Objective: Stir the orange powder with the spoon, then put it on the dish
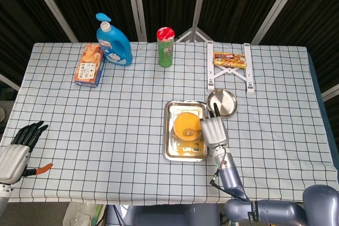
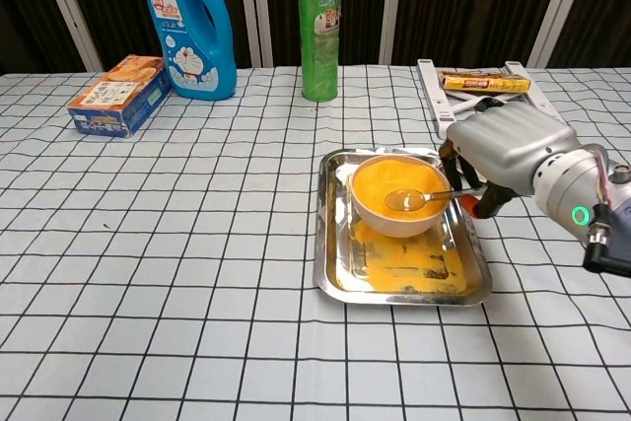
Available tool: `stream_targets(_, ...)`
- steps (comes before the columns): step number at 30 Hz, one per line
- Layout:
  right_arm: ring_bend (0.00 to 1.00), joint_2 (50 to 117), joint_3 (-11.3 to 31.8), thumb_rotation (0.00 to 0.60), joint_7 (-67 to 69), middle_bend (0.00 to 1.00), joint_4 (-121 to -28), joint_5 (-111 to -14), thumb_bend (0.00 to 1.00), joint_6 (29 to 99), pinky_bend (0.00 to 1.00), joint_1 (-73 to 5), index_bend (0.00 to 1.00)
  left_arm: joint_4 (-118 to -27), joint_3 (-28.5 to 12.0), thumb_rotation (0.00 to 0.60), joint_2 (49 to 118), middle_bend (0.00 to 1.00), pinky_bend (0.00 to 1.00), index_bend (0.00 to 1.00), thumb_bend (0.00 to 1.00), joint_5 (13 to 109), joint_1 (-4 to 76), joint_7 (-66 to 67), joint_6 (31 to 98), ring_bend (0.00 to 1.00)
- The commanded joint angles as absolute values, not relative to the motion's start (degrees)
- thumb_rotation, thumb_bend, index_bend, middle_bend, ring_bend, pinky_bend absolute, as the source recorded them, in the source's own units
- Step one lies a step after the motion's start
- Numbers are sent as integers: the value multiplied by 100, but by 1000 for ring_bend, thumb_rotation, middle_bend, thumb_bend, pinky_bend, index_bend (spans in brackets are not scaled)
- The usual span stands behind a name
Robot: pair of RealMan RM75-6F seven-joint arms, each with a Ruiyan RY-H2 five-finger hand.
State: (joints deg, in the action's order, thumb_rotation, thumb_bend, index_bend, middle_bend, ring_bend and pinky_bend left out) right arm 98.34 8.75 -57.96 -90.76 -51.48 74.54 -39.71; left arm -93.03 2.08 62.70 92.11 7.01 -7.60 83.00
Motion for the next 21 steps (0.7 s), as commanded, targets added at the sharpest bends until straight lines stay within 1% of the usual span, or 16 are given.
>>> stream_targets(1, 264, 9834, 875, 600, -5793, 553, -9076, -5165, 519, 7462, 0, -3971, 585, -9302, 208, 600, 6270, 0, 0, 0, 0, 9210, 701, -761, 8300, 0)
stream_targets(6, 287, 9816, 888, 600, -5774, 574, -9089, -5207, 527, 7484, 0, -3968, 611, -9300, 208, 600, 6272, 0, 0, 0, 0, 9211, 702, -759, 8299, 0)
stream_targets(13, 290, 9759, 891, 600, -5803, 585, -9135, -5268, 562, 7509, 0, -3973, 630, -9305, 209, 600, 6271, 0, 0, 0, 0, 9211, 702, -752, 8298, 0)
stream_targets(16, 290, 9720, 897, 600, -5860, 587, -9168, -5289, 606, 7527, 0, -3987, 631, -9306, 210, 600, 6272, 0, 0, 0, 0, 9211, 702, -750, 8298, 0)
stream_targets(18, 290, 9688, 910, 600, -5912, 593, -9218, -5287, 659, 7540, 0, -3999, 638, -9308, 212, 600, 6271, 0, 0, 0, 0, 9211, 702, -749, 8294, 0)
stream_targets(21, 290, 9636, 938, 600, -6013, 604, -9306, -5285, 706, 7569, 0, -4028, 656, -9309, 211, 600, 6269, 0, 0, 0, 0, 9212, 703, -753, 8294, 0)
